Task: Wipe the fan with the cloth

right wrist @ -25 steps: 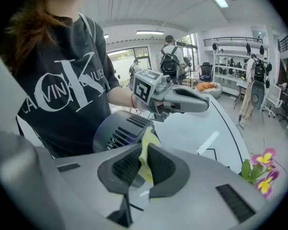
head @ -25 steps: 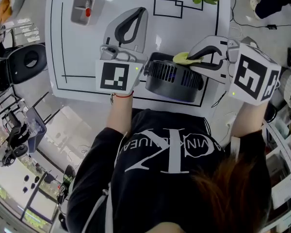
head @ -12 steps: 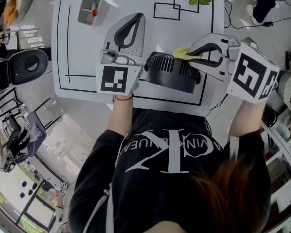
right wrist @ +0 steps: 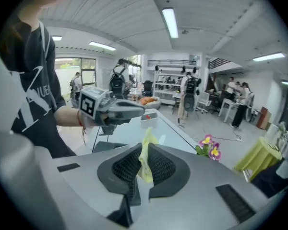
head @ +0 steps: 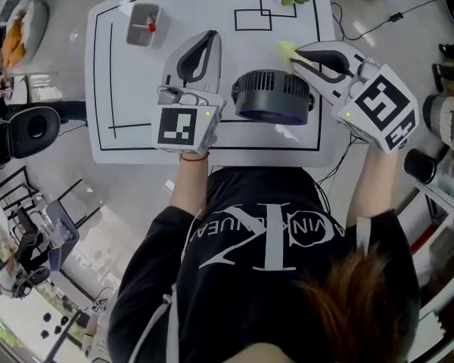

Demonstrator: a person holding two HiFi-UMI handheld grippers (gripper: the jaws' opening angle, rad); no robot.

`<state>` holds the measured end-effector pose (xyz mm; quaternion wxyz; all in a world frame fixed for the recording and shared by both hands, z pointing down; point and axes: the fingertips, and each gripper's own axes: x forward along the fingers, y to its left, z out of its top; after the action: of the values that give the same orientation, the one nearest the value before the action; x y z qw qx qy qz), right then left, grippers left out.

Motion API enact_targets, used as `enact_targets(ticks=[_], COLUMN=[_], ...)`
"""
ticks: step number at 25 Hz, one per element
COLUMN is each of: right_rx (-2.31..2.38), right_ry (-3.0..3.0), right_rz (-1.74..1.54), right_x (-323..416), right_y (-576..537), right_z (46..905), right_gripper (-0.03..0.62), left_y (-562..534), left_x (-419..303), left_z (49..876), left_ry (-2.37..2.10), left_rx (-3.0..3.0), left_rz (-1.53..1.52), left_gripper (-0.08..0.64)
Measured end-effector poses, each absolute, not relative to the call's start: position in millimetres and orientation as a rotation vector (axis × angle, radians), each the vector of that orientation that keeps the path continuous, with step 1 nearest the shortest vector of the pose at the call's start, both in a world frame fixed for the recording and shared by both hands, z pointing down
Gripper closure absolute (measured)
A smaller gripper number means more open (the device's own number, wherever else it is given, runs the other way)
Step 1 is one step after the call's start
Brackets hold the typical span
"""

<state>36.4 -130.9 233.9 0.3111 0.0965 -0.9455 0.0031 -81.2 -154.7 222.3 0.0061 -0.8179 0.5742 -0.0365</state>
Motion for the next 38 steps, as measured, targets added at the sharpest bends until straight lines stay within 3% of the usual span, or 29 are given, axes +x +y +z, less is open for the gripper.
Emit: enact_targets(ticks=[13,38], right_rx=[0.948,1.287], right_ry=[-2.712,-2.64], right_rz=[0.055,-0.095], right_x=[86,121], right_y=[-92,32], right_z=[182,191], right_gripper=[0.555,0.555], left_y=[-84,51], left_x=[-92,-106], left_z=[201,201], left_ry=[1.768,1.836], left_rx=[-2.583,-2.522], left_rz=[0.043,0.076], left_gripper=[0.549,0.549])
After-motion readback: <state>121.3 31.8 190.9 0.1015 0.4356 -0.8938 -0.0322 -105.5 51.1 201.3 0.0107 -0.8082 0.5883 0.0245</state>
